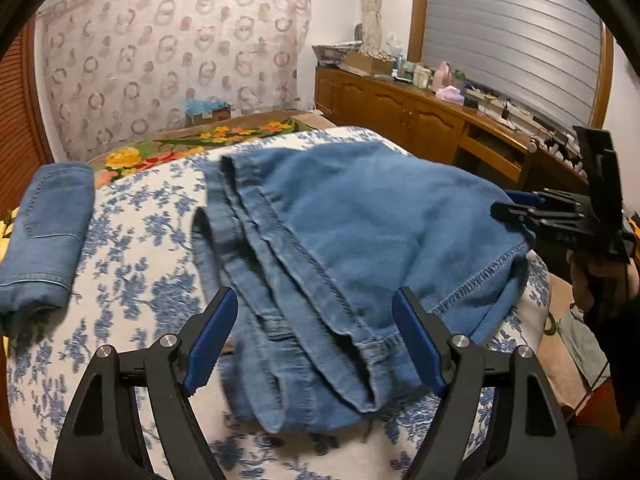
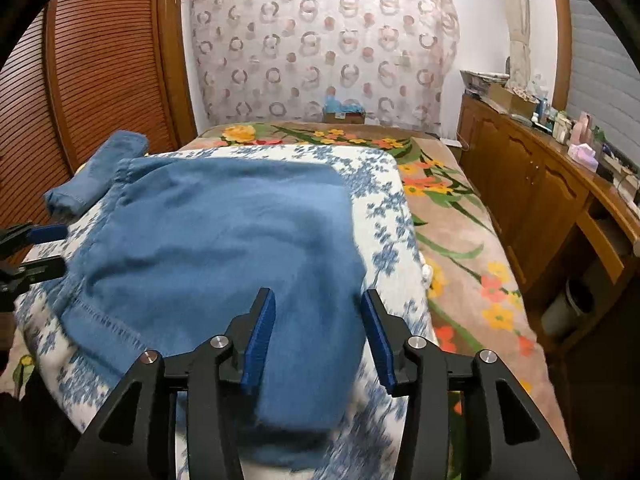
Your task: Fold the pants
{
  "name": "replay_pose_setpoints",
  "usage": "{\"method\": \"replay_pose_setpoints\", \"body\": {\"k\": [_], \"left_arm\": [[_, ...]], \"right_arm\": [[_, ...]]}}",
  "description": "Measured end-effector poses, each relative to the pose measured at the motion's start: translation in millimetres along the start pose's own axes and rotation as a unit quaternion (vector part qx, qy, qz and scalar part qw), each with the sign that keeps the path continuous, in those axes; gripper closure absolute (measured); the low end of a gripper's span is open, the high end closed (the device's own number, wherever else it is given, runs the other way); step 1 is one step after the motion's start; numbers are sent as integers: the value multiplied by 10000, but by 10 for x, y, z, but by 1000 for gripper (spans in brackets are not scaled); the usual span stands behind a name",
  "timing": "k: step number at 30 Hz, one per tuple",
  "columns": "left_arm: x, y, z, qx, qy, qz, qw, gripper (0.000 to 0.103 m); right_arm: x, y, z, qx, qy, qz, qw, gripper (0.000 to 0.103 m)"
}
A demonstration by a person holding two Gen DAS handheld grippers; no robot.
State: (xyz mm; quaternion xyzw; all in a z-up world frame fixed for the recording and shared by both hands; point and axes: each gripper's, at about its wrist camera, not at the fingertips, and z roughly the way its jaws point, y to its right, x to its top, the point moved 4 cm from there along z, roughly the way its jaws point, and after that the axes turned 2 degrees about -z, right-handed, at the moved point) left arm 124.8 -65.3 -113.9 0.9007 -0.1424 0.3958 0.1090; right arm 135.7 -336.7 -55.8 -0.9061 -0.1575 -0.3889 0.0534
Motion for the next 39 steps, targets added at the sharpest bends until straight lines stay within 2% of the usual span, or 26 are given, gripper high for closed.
{"method": "replay_pose_setpoints", "body": {"k": [5, 10, 15, 19, 23, 24, 25, 28, 36, 39], "left_arm": [[-45, 114, -1, -71, -21, 54, 10000, 24], [-56, 208, -51, -143, -11, 109, 9998, 45], [-104, 295, -43, -318, -82, 239, 9992, 60], [-212, 275, 85, -146, -341, 247, 9990, 62], [-307, 275, 127, -138, -462, 255, 9985, 62], [-327, 292, 131, -156, -465, 300, 9983, 69], [-346, 306, 139, -222, -498, 328, 9980, 80], [-362, 333, 120, -345, -475, 346, 9977, 92], [-158, 246, -328, -399, 173, 103, 9990, 96], [-158, 133, -330, -273, 102, 33, 9996, 96]], "right_arm": [[-264, 39, -80, 7, -164, 303, 9994, 51], [-355, 62, -116, 158, -133, 565, 9982, 50], [-381, 75, -119, 243, -90, 720, 9971, 48], [-437, 91, -109, 304, -66, 848, 9959, 45], [-447, 116, -106, 310, -59, 874, 9957, 44], [-443, 107, -100, 301, -61, 868, 9958, 43], [-440, 102, -98, 292, -56, 856, 9959, 43], [-437, 100, -97, 297, -51, 861, 9958, 42], [-413, 33, -205, 447, 61, 883, 9951, 42], [-376, -21, -309, 425, 193, 839, 9954, 41]]}}
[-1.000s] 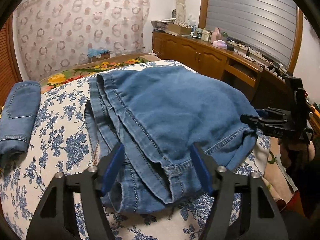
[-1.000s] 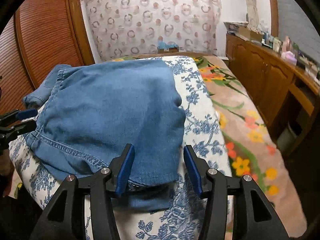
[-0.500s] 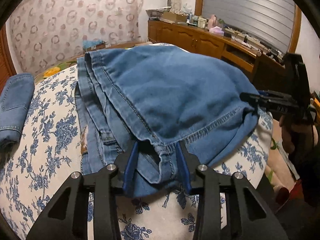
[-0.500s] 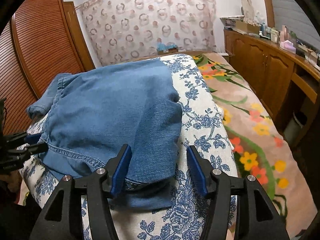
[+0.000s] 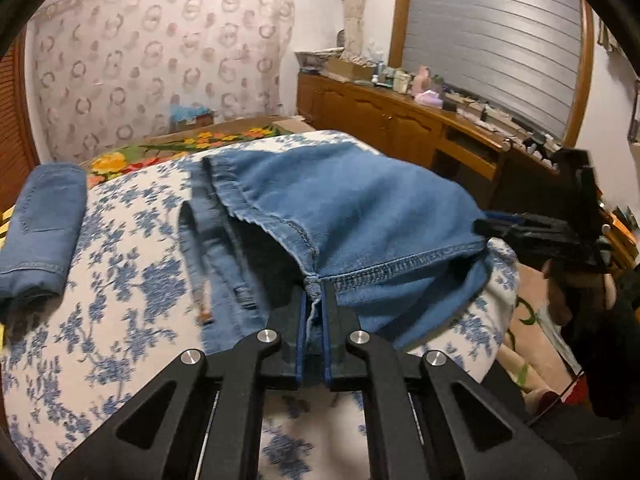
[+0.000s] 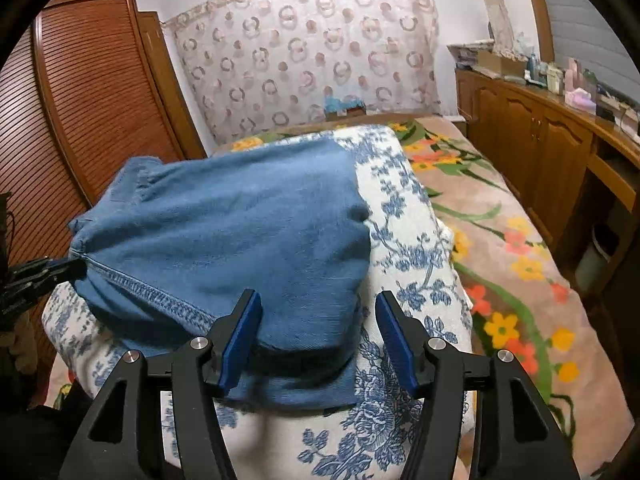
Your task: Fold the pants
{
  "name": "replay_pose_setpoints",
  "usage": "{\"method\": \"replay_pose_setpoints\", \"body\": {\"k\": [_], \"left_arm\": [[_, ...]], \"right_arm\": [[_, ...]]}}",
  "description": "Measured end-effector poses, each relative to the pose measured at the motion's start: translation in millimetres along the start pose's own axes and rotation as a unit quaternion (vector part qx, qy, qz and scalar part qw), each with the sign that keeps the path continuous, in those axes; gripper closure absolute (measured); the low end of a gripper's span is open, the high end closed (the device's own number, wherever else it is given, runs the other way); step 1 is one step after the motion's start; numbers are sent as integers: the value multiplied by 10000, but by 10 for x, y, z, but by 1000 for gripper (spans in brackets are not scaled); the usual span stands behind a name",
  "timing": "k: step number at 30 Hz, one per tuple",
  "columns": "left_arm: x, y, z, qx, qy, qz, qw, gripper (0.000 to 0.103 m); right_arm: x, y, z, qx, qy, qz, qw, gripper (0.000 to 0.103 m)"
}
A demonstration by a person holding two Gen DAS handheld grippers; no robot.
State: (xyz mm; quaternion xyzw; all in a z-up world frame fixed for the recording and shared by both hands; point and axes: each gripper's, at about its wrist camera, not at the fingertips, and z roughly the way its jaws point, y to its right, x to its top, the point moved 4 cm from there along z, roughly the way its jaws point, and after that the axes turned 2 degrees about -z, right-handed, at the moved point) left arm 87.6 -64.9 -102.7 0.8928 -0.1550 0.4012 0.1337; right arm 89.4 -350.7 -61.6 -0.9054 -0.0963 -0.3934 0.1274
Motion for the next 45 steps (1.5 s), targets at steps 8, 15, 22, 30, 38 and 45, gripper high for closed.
{"method": "replay_pose_setpoints", "body": {"k": [8, 15, 22, 30, 38, 45], "left_arm": [[-206, -88, 221, -31, -415, -150, 9990, 96], [-156, -144, 214, 54, -419, -210, 9989, 73], [4, -229, 152, 389, -135, -197, 9990, 26], [325, -46, 236, 333, 100, 19, 9994, 26], [390, 201, 547, 144, -133, 214, 9996, 26], [305, 167, 728, 211, -360, 179, 9990, 26]], "right_arm": [[-26, -48, 83, -40, -77, -86, 9999, 41], [-96, 86, 208, 44, -274, 142, 9995, 41], [-29, 93, 207, 48, -236, 131, 9996, 41], [19, 67, 161, 40, -28, 128, 9999, 41], [48, 119, 280, 61, 76, 258, 9996, 41], [49, 119, 453, 116, -105, 271, 9995, 41]]}}
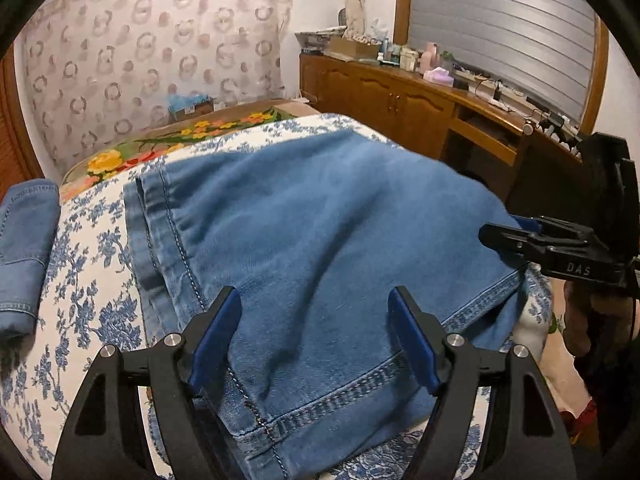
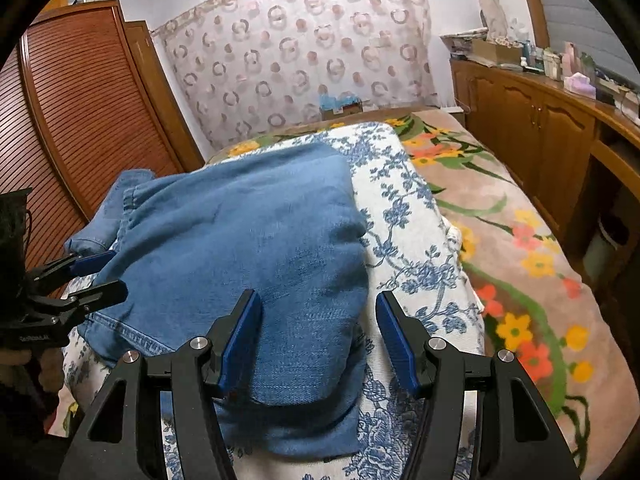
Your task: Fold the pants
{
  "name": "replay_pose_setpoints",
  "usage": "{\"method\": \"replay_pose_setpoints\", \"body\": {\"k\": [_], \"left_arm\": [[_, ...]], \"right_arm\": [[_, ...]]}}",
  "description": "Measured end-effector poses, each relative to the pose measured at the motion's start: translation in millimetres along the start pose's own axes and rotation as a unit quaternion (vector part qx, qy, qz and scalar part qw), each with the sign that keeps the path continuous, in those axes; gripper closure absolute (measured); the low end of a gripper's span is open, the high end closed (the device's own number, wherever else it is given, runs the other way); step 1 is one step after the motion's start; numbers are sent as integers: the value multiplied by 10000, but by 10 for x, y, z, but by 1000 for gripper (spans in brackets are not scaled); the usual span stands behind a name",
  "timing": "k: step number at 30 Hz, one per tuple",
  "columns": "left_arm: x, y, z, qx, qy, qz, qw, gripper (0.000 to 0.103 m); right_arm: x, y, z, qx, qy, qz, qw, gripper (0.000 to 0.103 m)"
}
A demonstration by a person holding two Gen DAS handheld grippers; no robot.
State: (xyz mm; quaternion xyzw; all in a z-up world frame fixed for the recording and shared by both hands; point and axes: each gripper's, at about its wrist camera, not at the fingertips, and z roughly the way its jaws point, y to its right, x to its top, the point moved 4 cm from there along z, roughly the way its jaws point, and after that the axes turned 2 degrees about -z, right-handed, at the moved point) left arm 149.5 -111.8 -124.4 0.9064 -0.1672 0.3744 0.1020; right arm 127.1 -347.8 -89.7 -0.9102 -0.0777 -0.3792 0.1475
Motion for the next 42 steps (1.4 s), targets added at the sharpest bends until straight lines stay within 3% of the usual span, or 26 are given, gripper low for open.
{"method": "replay_pose_setpoints", "body": {"k": [14, 17, 21, 26, 34, 42], "left_arm": [[-58, -7, 91, 3, -41, -46, 10000, 26], [-68, -26, 105, -35, -51, -74, 10000, 26], [-55, -79, 92, -80, -43, -138, 9999, 26], [-16, -269, -40, 43, 79, -359, 9993, 26], [-45, -701, -460, 264, 414, -620, 9969, 26], [-302, -1256, -957, 791, 748, -1040, 9886, 26]], "right_arm": [[9, -13, 140, 228, -172, 148, 9995, 41], [0, -60, 149, 258, -173, 134, 9994, 49], [8, -131, 109, 335, -110, 95, 9993, 74], [129, -226, -41, 419, 206, 37, 9989, 82], [553, -780, -286, 746, 740, -540, 9930, 84], [747, -1685, -109, 1405, 750, -1171, 9803, 84]]}}
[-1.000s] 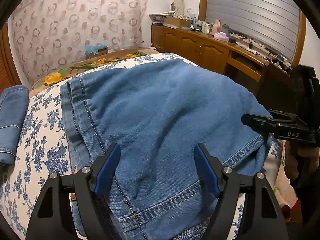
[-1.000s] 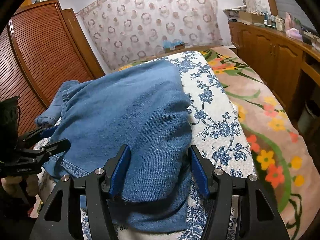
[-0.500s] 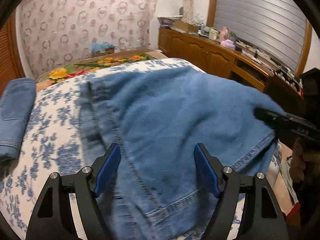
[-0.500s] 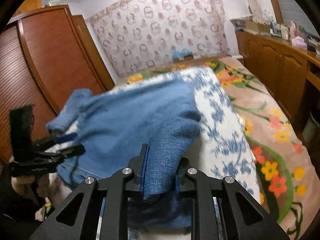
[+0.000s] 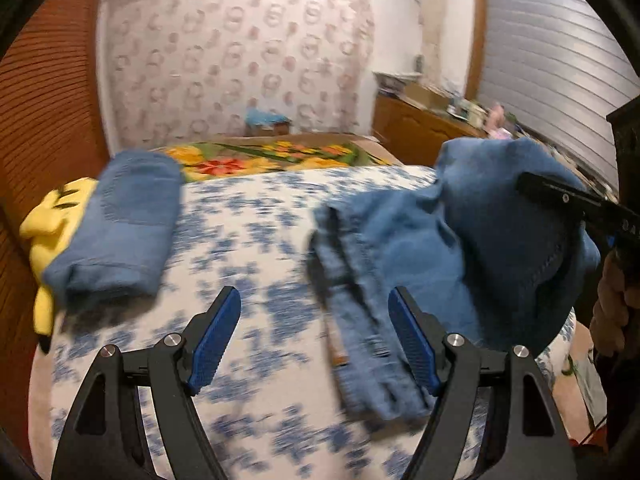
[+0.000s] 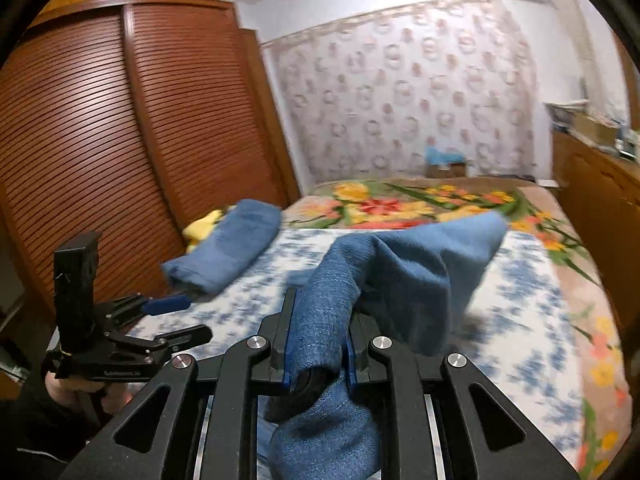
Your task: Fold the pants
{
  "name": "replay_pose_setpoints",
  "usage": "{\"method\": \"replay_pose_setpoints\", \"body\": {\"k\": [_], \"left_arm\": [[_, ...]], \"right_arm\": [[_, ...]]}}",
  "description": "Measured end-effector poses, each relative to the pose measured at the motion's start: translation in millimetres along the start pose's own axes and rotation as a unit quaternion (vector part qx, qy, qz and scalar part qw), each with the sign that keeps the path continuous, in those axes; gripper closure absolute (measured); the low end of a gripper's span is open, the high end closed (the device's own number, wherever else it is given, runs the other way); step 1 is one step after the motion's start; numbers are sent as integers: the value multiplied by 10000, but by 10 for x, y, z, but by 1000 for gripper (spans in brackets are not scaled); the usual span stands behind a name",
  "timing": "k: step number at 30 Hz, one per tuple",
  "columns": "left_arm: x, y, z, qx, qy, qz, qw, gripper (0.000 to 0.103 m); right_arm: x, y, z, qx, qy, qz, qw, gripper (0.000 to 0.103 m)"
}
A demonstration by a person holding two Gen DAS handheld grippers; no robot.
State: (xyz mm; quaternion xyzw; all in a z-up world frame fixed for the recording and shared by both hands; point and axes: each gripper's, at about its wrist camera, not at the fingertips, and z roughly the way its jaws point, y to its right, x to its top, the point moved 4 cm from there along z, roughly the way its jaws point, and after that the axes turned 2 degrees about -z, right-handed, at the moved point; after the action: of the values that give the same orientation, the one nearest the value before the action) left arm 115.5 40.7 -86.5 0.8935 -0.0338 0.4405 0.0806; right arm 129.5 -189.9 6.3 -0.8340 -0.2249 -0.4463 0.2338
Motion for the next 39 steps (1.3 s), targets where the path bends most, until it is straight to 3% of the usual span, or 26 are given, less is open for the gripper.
{"method": "replay_pose_setpoints", "body": {"k": [8, 17, 20, 26, 31, 35, 39], "left_arm": [[-53, -604, -233, 370, 118, -477, 9981, 26], [-105, -820, -287, 454, 191, -690, 9964, 26], [-124, -815, -278, 446, 166, -685, 9965, 26], [-94, -728, -258, 371, 166, -611, 9973, 26], [-8, -602, -251, 268, 214, -489, 9982, 26], [39, -449, -208, 137, 209, -348, 9991, 26], [78, -175, -111, -83, 140, -111, 9998, 26]], "right_arm": [[-26, -536, 670, 733, -430, -373, 9957, 85], [-589, -708, 1270, 1127, -1542, -541, 9801, 85], [-576, -672, 1250, 1082, -1484, -510, 9817, 83], [-487, -733, 942, 1028, -1360, -457, 9843, 63], [-299, -764, 552, 815, -957, -662, 9899, 59], [-173, -600, 332, 364, -576, -770, 9947, 58], [-122, -321, 326, -256, -496, -781, 9954, 58]]}}
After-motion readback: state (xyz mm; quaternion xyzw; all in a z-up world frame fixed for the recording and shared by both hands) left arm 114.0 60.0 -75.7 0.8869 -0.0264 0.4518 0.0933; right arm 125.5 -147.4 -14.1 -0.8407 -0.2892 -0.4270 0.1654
